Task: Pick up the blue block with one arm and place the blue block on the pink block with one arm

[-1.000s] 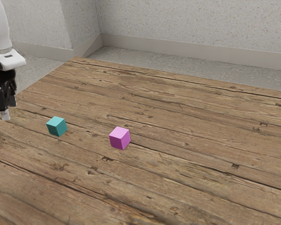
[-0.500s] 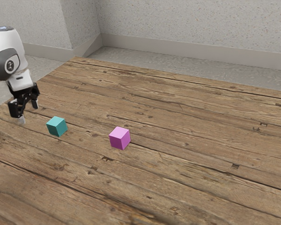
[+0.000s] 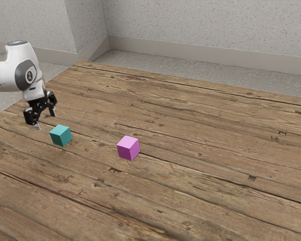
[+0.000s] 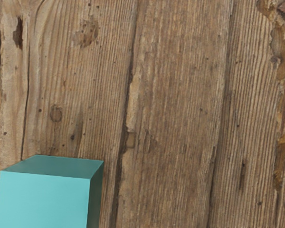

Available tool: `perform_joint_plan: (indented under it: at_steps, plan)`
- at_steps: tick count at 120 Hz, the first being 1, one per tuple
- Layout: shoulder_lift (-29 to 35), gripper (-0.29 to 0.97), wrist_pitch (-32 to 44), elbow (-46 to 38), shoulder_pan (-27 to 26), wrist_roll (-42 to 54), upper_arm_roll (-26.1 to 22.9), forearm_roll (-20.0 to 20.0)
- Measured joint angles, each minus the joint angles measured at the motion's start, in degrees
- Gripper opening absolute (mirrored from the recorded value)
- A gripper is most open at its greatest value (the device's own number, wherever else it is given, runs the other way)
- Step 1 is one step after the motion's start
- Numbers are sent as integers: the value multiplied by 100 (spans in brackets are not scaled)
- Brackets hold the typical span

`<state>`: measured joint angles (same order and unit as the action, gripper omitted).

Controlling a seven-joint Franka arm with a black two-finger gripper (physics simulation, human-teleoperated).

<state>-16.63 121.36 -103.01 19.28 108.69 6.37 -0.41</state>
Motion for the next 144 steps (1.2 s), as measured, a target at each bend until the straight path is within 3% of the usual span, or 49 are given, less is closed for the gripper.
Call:
perform_joint_plan:
  at_steps: [49, 95, 144]
  plan:
    - [-1582, 68, 47, 1543, 21, 668, -13, -307]
    - [-1914, 68, 53, 1641, 100, 978, -4, -731]
    - [-2282, 64, 119, 1731, 120, 1160, 4, -869]
